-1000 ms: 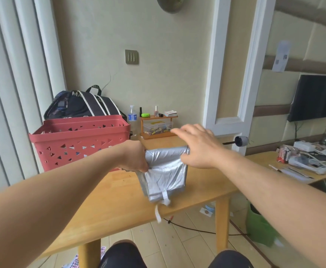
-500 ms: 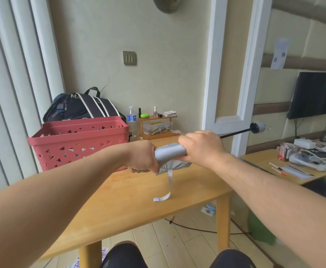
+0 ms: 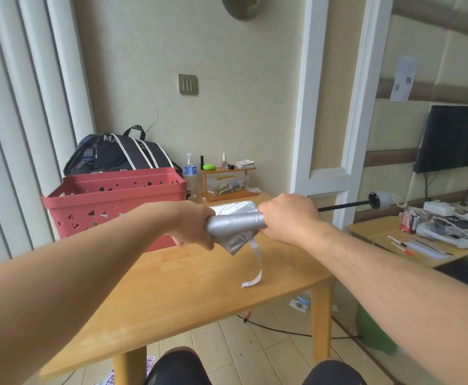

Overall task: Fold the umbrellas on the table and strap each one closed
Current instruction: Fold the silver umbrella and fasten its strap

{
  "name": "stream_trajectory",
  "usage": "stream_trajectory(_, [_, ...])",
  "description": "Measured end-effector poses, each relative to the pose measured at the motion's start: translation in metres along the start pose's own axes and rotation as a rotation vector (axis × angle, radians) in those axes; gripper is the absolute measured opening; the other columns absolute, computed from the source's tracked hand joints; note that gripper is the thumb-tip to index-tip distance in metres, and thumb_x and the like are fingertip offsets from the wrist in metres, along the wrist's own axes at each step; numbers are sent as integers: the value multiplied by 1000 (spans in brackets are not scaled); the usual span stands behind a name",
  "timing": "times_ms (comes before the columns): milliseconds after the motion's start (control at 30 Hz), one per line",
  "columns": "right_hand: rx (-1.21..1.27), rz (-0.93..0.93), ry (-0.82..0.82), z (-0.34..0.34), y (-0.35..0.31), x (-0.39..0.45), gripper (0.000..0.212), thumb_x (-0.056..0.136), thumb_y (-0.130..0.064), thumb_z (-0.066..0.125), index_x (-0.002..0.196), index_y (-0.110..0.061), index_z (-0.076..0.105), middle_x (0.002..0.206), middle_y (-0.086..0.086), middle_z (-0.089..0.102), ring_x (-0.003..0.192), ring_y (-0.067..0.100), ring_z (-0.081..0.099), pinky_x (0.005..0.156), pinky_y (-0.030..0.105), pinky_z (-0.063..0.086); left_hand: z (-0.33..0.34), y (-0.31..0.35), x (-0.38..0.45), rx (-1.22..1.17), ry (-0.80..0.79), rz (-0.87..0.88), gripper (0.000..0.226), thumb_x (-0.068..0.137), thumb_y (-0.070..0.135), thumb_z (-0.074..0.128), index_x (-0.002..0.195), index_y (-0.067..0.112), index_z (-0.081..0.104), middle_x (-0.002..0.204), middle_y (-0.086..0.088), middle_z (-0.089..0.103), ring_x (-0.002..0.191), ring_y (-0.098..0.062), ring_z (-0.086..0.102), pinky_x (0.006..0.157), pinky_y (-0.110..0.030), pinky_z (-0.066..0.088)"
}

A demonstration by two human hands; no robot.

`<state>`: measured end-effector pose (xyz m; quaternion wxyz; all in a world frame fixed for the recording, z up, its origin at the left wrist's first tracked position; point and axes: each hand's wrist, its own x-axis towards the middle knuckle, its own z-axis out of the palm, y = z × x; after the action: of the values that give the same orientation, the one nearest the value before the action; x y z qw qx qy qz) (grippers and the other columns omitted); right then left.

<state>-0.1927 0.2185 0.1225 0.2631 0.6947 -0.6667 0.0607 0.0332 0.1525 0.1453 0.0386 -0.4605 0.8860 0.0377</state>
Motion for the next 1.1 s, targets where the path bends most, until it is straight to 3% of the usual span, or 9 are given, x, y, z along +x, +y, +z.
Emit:
stream_trajectory(67, [19,72,-90,-3,-8,3,12,89,-33,59,98,-28,65,80,-3,49,79,30,52,65,33,42,4,1,8,214,168,29,59,79,52,77,127,33,48,110,4,54,99,-22,59,82,-39,55])
stream_trajectory(200, [137,157,-232,-8,-22,12,10,85,-28,61,93,-22,64,80,-2,57,69,20,56,55,26,40,15,26,23,213,325,180,70,75,62,67,137,39,43,128,2,56,120,-27,55,97,-46,52])
stream_trajectory(367, [280,146,-327,-11,-22,11,20,78,-38,67,85,-19,65,75,0,68,60,21,60,54,26,42,17,18,24,299,395,127,27,84,55,62,103,37,56,99,9,63,95,-22,61,75,-39,56])
stream_trajectory(467, [408,152,-396,-10,-17,7,32,76,-40,72,85,-10,67,61,0,60,50,26,47,51,27,34,18,8,17,345,404,78,35,80,70,60,93,39,51,90,12,61,85,-21,61,66,-34,48])
stream_trajectory(567, [661,223,-473,-6,-12,4,32,78,-35,78,80,-13,55,56,1,40,50,24,30,48,25,24,15,6,10,420,518,34,46,76,81,55,92,37,55,80,14,58,79,-20,60,65,-31,42])
stream_trajectory(700, [735,230,-534,-6,-4,0,40,79,-33,82,79,-18,45,54,-3,29,44,19,22,45,21,22,15,3,7,336,515,36,42,76,76,60,91,37,59,73,14,54,76,-21,59,62,-30,44])
stream_trajectory(833, [659,186,-454,6,0,0,45,71,-50,81,74,-18,49,56,-1,43,50,22,35,49,28,28,21,6,11,261,496,66,31,75,64,66,78,34,55,69,13,55,72,-21,59,61,-29,46])
stream_trajectory(933, [445,114,-275,10,1,-1,44,69,-65,73,77,-24,56,74,-8,63,70,20,59,62,35,51,23,5,14,253,488,74,35,75,63,70,77,32,56,70,12,57,72,-21,59,60,-29,46])
stream_trajectory(1100, [256,108,-135,4,2,-8,56,70,-86,60,99,-38,52,99,-15,56,93,17,55,74,36,53,24,-1,14,239,492,63,41,76,67,72,75,29,55,70,11,55,70,-20,58,61,-30,47])
